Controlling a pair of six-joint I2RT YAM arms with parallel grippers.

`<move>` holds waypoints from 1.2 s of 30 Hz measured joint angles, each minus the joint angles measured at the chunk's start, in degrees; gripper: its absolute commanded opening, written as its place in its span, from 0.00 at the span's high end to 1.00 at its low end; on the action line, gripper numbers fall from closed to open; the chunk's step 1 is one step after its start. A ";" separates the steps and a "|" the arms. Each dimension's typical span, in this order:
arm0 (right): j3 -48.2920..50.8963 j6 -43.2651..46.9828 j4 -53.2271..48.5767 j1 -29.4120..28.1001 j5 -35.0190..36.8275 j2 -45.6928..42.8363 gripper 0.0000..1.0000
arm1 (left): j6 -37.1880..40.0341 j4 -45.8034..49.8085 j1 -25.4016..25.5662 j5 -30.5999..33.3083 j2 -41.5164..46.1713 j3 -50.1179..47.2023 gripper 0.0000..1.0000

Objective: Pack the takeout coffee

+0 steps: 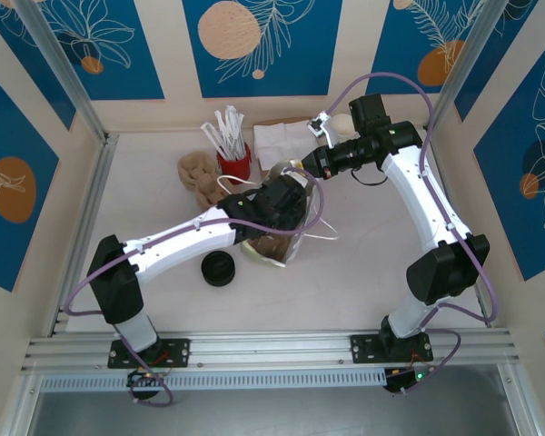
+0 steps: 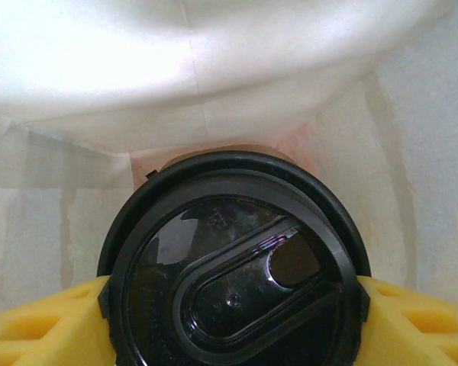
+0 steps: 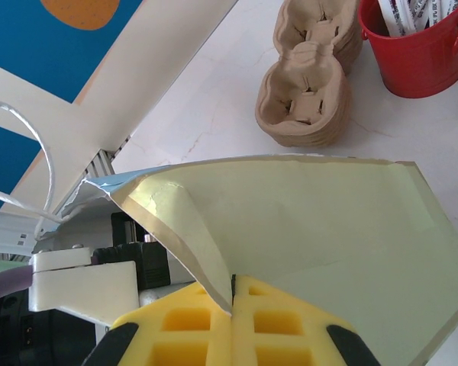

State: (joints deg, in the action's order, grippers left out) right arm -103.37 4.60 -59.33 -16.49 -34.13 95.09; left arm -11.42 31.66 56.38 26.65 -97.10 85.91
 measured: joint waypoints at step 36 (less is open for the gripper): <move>-1.18 -6.58 2.97 2.60 0.28 2.01 0.57 | -2.64 2.49 -4.85 -7.02 -8.94 5.01 0.29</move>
State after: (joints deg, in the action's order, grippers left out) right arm -104.55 -1.98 -56.36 -13.89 -33.85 97.10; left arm -14.06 34.15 51.53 19.64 -106.04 90.91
